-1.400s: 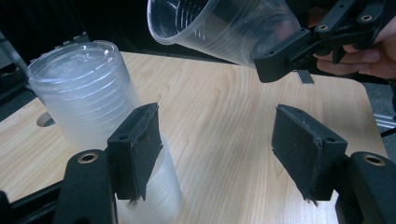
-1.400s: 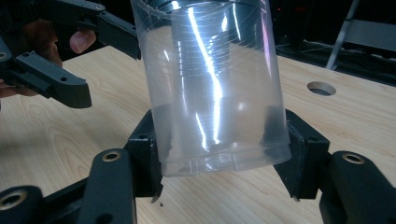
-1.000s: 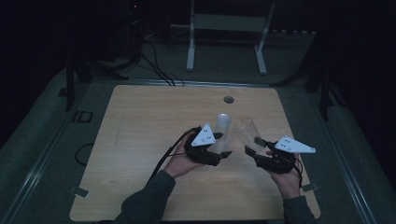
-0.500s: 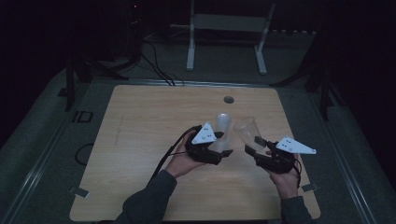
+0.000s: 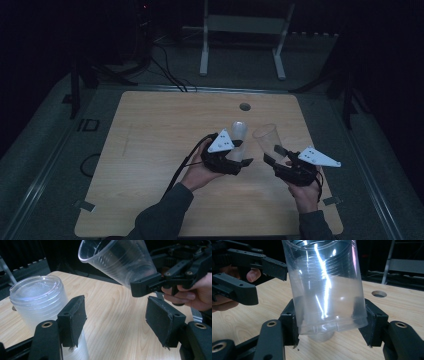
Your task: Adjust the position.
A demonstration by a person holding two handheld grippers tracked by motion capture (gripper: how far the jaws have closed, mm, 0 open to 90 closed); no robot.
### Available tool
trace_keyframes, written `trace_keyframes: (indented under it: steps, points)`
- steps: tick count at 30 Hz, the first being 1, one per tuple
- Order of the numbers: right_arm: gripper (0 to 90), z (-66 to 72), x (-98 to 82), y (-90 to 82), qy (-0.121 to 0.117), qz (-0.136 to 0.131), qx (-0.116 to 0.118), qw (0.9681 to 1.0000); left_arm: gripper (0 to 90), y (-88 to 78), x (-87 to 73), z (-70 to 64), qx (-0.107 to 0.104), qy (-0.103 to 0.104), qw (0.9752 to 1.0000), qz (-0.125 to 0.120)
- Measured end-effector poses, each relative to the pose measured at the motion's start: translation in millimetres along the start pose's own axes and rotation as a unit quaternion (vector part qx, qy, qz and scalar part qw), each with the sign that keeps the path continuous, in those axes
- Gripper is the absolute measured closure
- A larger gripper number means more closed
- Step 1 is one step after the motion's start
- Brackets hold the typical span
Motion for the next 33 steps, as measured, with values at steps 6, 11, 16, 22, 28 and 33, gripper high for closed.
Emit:
trace_keyframes:
  steps: [6,11,16,22,28,33]
  points:
    - [42.0,0.4,1.0,-1.0,-0.001,-0.011,-0.006,0.9999,32.3,3.5,6.2,0.5,-0.009,-0.034,0.9992,-0.017]
    - [42.0,1.6,3.1,-3.2,-0.002,-0.019,-0.007,0.9998,32.1,3.8,11.3,1.0,-0.021,-0.054,0.9979,-0.030]
    - [42.0,3.1,4.1,-3.4,-0.003,-0.024,-0.005,0.9997,29.8,4.4,14.9,0.3,-0.030,-0.065,0.9967,-0.038]
    - [42.0,7.2,5.1,-2.7,-0.007,-0.026,0.003,0.9996,26.3,5.7,17.6,-0.7,-0.028,-0.070,0.9963,-0.042]
    - [42.0,10.1,6.7,-2.5,-0.009,-0.030,0.007,0.9995,23.9,6.5,21.1,-1.6,-0.032,-0.076,0.9955,-0.048]
    - [42.0,12.2,7.0,-1.8,-0.011,-0.031,0.011,0.9994,21.4,7.8,22.8,-2.4,-0.031,-0.078,0.9952,-0.050]
Point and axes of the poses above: each handheld gripper's, and its own axes: y roughly forward along the jaws, x roughly out of its top, z roughly to its left, the point moved 9 cm from there along y, roughly forward along the jaws, and after that the axes turned 3 degrees about z, right-handed, at the moved point
